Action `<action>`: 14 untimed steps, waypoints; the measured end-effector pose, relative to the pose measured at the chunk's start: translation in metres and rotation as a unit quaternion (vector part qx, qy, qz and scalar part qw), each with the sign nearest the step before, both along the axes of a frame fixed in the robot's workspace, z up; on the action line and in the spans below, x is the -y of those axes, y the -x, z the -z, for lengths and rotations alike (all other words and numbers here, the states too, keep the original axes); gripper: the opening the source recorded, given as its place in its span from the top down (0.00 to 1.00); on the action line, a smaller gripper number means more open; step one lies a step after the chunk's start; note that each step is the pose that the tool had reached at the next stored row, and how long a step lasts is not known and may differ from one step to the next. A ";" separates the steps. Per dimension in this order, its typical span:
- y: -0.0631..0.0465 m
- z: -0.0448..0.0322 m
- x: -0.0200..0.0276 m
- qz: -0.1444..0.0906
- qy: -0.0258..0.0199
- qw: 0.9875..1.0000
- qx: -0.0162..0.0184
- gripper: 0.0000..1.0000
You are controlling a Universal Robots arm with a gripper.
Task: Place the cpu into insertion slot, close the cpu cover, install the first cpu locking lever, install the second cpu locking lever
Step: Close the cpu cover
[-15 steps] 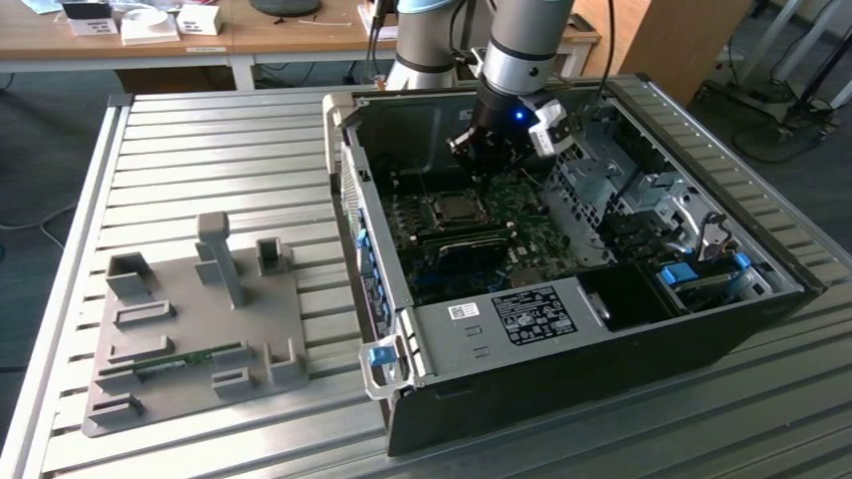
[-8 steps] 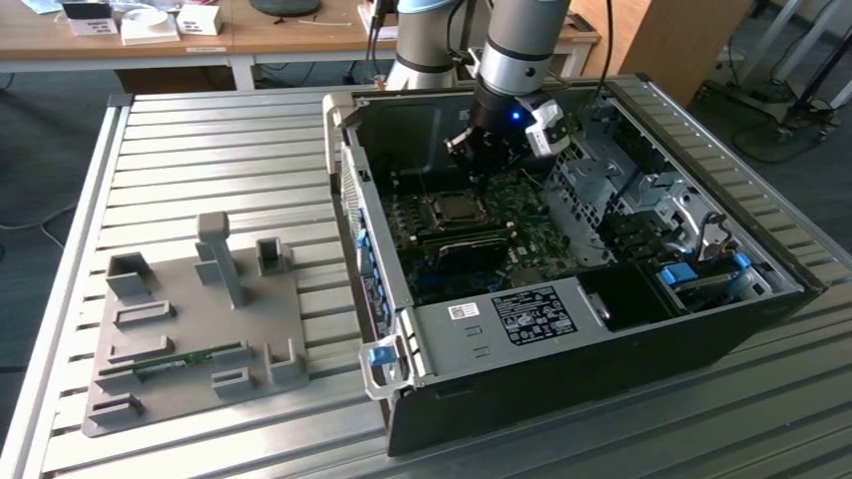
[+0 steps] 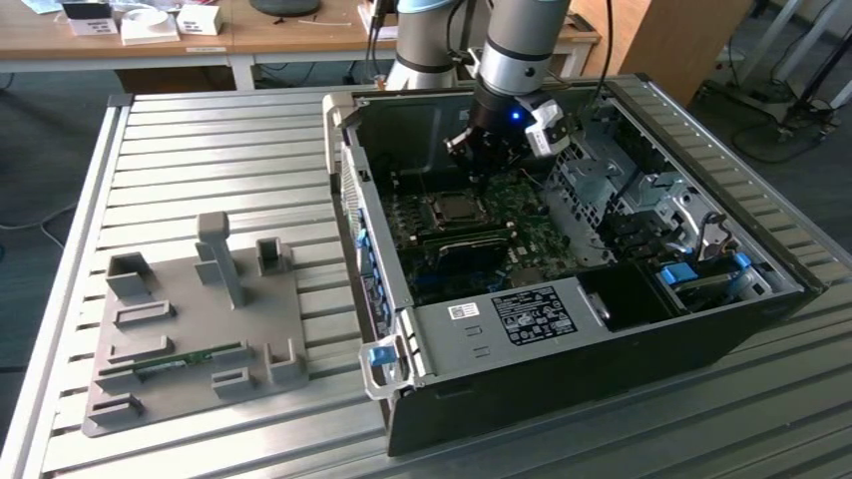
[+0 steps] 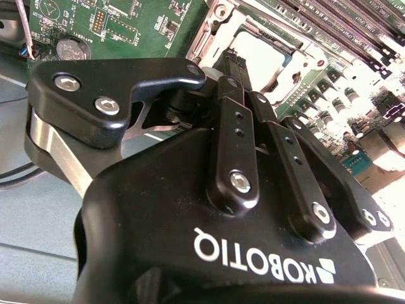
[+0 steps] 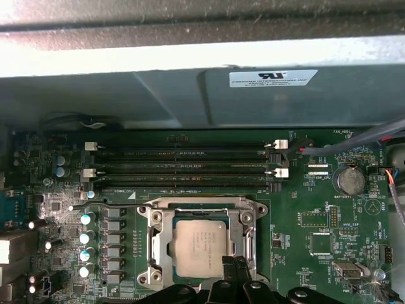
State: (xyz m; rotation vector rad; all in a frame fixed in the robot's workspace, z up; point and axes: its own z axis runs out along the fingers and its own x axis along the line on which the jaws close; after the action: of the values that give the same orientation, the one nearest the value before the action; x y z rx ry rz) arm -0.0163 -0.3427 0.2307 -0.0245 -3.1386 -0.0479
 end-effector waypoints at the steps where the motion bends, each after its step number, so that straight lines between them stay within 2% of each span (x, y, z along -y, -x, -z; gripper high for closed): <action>1: 0.000 0.0000 0.0000 0.000 0.000 1.000 0.000 0.89; 14: 0.014 0.0007 0.0000 0.000 0.000 1.000 0.001 0.89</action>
State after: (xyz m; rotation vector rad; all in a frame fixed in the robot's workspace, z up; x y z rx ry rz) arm -0.0304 -0.3427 0.2300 -0.0245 -3.1403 -0.0480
